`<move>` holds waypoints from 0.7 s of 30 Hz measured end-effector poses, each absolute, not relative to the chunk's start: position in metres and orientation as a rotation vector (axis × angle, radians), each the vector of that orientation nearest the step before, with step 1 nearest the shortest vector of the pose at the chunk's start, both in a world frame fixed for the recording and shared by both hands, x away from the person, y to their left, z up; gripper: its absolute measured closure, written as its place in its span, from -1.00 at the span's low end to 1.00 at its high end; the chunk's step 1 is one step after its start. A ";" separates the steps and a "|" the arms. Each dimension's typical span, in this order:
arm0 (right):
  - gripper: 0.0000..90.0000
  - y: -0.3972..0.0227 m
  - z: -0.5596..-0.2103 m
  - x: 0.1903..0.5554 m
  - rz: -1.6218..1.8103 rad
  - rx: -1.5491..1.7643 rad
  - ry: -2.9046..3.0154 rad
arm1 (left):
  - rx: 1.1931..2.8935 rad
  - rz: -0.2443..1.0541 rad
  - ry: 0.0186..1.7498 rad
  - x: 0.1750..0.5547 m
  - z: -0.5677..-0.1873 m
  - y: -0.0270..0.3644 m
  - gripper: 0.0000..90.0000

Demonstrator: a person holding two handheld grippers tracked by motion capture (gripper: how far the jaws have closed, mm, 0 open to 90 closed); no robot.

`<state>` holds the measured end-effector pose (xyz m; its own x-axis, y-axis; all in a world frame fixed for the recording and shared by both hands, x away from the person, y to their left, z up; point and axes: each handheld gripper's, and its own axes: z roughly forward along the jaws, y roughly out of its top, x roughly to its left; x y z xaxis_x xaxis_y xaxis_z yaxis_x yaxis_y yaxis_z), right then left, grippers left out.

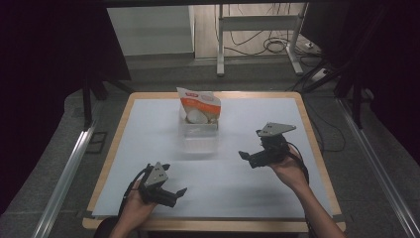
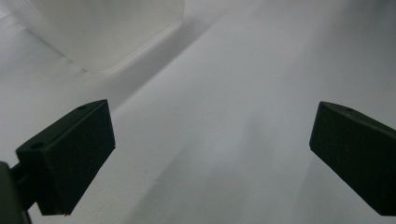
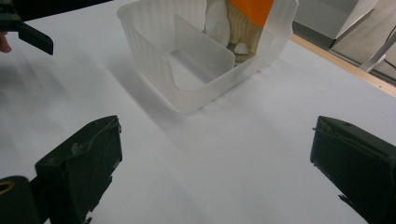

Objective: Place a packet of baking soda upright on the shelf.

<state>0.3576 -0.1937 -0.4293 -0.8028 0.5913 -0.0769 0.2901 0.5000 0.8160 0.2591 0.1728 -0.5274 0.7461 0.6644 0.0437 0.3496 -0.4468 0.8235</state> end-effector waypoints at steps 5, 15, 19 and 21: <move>-0.94 -0.198 -0.428 0.351 1.211 0.736 2.393 | 2.078 0.461 0.760 0.259 -0.527 0.173 -1.00; -0.95 -0.208 -0.432 0.337 1.188 0.728 2.391 | 2.079 0.463 0.758 0.259 -0.527 0.173 -1.00; -0.97 -0.212 -0.434 0.332 1.173 0.735 2.387 | 2.079 0.461 0.760 0.259 -0.527 0.173 -1.00; -0.98 -0.216 -0.436 0.330 1.171 0.746 2.380 | 2.079 0.460 0.761 0.259 -0.527 0.173 -0.99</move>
